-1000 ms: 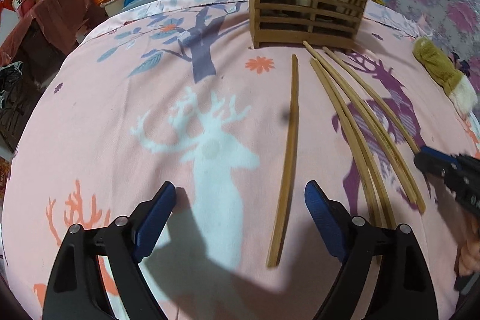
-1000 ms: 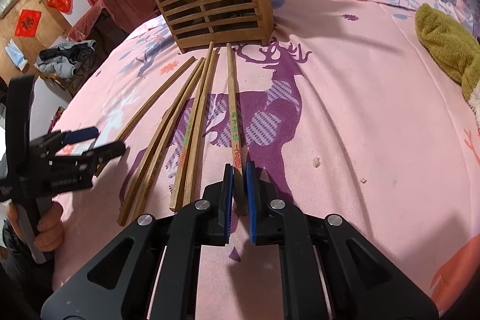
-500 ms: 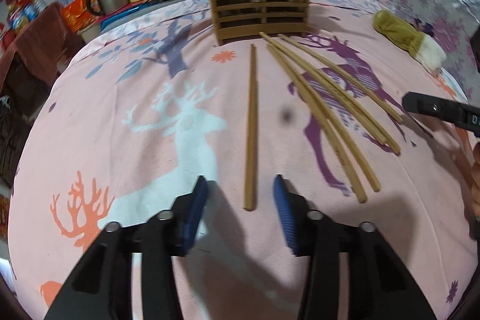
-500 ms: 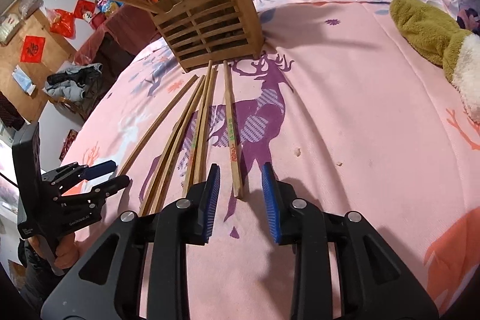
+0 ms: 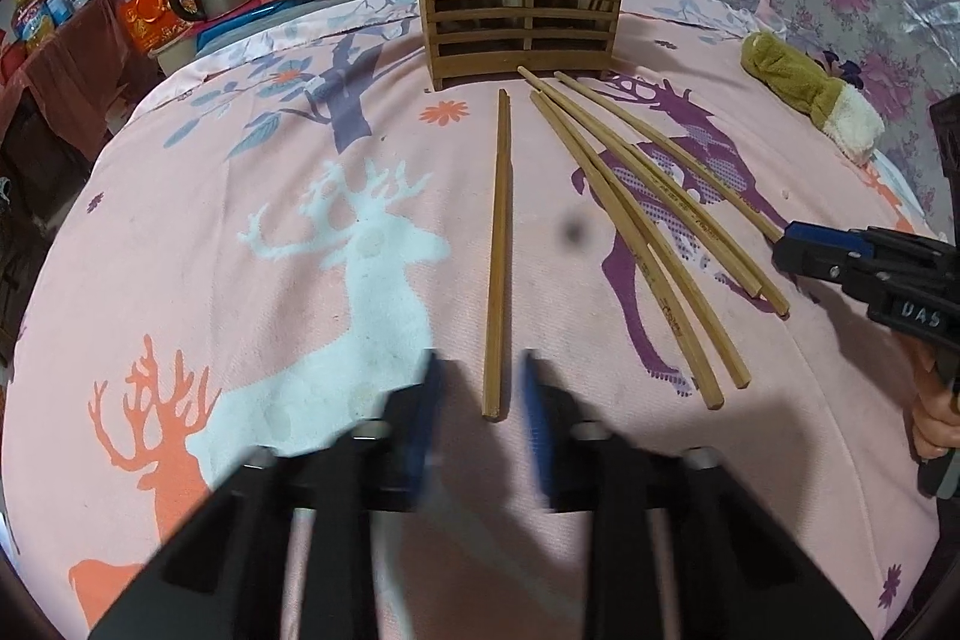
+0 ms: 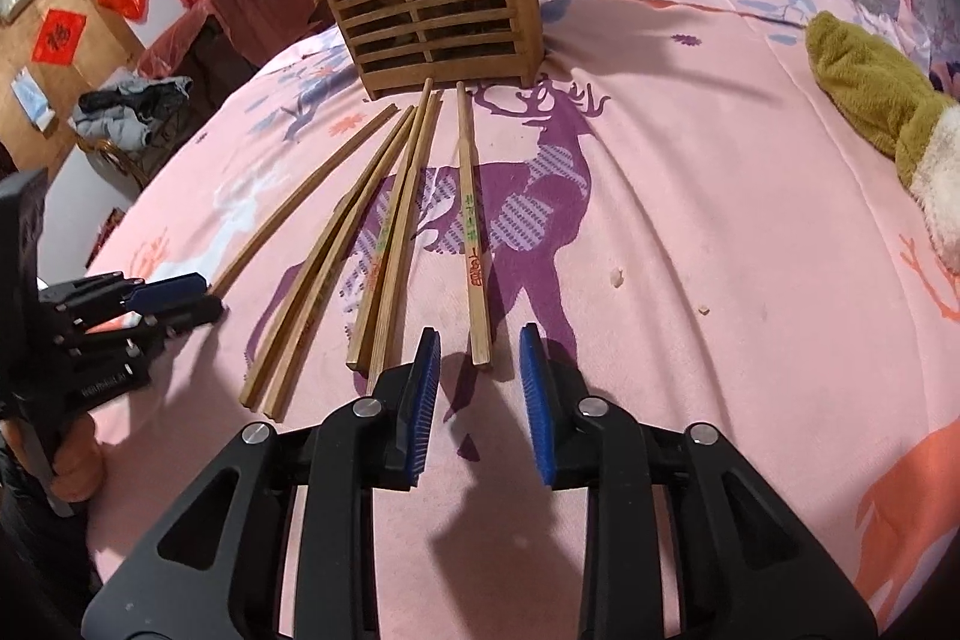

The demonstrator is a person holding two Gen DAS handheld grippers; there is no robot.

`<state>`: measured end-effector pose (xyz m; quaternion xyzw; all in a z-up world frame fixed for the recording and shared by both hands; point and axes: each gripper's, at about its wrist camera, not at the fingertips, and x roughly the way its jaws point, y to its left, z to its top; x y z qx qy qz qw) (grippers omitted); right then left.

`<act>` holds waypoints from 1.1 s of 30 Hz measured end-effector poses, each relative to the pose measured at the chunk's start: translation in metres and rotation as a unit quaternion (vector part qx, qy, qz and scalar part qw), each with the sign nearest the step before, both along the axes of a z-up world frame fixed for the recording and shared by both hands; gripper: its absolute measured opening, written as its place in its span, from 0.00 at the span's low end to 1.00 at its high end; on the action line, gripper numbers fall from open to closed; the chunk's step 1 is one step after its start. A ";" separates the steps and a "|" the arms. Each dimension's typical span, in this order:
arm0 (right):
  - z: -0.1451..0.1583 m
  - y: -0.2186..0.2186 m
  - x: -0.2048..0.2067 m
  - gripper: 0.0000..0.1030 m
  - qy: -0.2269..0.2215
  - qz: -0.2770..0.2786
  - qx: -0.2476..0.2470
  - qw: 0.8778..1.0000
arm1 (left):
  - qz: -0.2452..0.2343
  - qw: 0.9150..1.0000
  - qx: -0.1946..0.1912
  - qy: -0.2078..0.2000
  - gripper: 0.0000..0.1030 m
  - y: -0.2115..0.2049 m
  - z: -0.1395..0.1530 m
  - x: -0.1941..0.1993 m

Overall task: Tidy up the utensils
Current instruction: 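Lower the left gripper onto a lone chopstick and close on it, then lift both chopsticks over the wooden holder and open both grippers to drop them in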

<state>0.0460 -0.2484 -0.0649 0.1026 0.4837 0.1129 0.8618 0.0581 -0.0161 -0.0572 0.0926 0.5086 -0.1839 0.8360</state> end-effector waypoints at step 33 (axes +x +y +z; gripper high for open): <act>0.105 -0.012 -0.030 0.06 -0.210 -0.042 -0.012 0.977 | 0.047 0.992 -0.068 -0.093 0.06 0.020 0.090 0.009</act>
